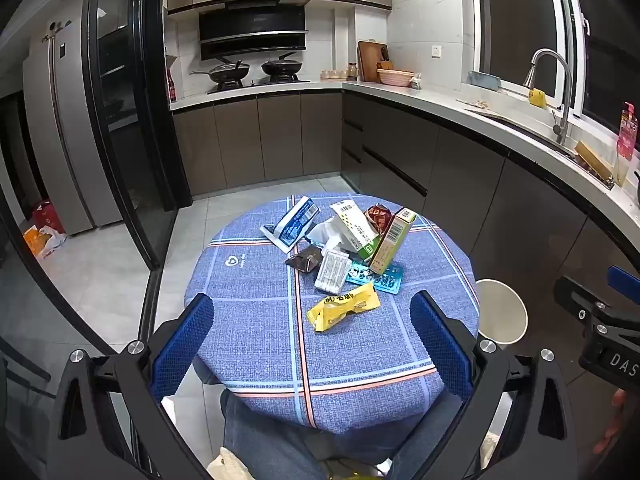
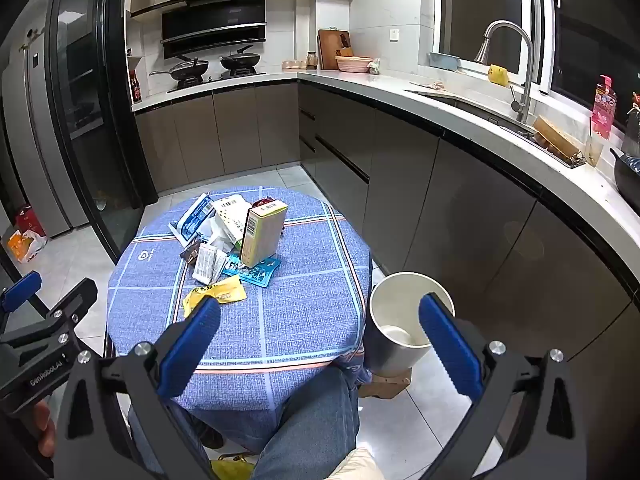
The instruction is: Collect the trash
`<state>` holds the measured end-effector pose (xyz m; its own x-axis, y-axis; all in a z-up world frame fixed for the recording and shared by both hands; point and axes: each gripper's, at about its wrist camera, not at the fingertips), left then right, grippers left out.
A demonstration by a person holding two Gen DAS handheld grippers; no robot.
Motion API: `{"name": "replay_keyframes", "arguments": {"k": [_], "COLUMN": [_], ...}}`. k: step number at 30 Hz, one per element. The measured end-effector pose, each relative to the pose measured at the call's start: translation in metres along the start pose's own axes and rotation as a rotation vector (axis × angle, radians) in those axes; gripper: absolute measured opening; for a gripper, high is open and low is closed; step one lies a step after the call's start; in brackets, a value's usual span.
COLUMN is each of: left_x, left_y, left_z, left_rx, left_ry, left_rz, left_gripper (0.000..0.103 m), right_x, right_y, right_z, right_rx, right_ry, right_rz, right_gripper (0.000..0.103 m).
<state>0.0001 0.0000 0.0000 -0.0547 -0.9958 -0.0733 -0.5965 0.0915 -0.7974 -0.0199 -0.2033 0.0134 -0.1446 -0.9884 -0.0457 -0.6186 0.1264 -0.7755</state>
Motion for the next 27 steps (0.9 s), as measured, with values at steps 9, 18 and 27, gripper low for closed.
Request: {"name": "replay_keyframes", "arguments": {"k": [9,18,27], "left_x": [0.001,0.003,0.007], "left_y": [-0.002,-0.012,-0.010], "left_z": [-0.002,-0.007,-0.011], "left_rx": [0.007,0.006,0.013], "left_ry": [-0.001,0.002,0.003], "left_rz": [0.003,0.005,0.009], "left_gripper": [0.095,0.095,0.095], "right_x": [0.001,0.003,0.003], "right_y": [0.001,-0.002,-0.003], "right_z": [0.000,0.000,0.000], "right_rx": [0.003,0.003,0.004], "right_ry": [-0.001,-0.001,-0.003], "right_rz": [0.000,0.001,0.003], "right_gripper": [0.100,0.100,0.100]}}
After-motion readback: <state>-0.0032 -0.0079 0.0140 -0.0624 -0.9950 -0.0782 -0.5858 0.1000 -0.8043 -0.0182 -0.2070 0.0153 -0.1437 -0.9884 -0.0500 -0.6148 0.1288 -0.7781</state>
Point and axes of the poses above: each gripper's, at about its wrist camera, not at the fingertips, and z roughly the way its jaws point, x to its right, y to its underside, and after that the axes turned 3 degrees about z, right-handed
